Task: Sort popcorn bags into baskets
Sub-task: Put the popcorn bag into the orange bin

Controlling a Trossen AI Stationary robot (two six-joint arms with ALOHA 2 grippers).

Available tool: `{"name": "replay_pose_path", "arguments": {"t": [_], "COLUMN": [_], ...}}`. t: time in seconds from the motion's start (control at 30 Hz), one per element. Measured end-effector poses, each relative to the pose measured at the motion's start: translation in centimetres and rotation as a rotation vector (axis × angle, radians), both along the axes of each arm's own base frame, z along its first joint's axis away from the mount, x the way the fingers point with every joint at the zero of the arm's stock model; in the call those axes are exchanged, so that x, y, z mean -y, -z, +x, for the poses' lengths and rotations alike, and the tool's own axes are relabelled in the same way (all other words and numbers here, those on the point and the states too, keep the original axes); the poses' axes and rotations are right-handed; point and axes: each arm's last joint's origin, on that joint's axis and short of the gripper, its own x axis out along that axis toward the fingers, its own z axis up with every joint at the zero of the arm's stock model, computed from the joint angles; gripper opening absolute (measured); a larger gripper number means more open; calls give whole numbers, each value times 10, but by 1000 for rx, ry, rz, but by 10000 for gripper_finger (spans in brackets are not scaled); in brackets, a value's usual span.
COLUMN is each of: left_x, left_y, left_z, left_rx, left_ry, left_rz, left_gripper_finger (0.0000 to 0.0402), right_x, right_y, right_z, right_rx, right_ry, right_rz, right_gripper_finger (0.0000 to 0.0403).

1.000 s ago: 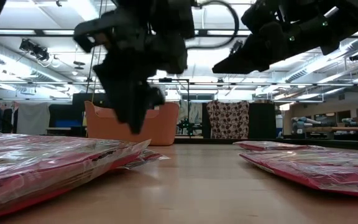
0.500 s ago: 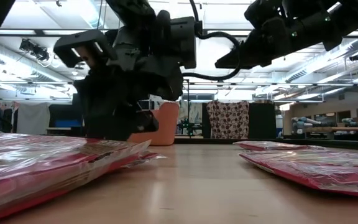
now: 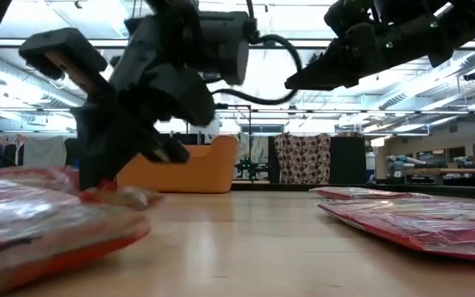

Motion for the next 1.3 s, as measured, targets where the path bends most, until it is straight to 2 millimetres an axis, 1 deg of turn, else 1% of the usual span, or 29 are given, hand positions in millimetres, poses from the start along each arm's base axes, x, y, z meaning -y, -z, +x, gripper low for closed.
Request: {"name": "replay_pose_path", "arguments": {"t": [0.17,0.3,0.57,0.73,0.83,0.93,1.03,1.1,1.17,1.3], "left_x": [-18,-42,-104,-152,-181,-209,-234,-251,-265,-282], "left_y": [-39,-75,-137,-167,-179,-184,-181,-172,-159,-127], "left_z": [-8,-16,-39,-46,-47,-50,-54,-57,-62,-70], "left_rx": [31,99,207,276,324,373,363,341,311,246], "left_ry": [-22,-78,-214,-280,-319,-359,-389,-408,-410,-371], "left_rz": [165,296,444,638,765,835,864,858,817,718], "left_gripper_finger": [4,3,3,3,4,5,6,7,7,12], "right_x": [0,0,0,0,0,0,0,0,0,0], "right_y": [0,-1,-3,-4,-4,-4,-4,-3,-3,-3], "right_z": [0,0,1,1,1,1,1,1,1,1], "right_rx": [6,11,28,41,40,40,40,39,37,33], "right_ry": [2,2,1,1,0,0,0,-1,-2,-8], "right_rz": [2,2,4,5,5,5,5,5,5,6], "right_gripper_finger": [187,187,187,187,187,187,187,187,187,187]}}
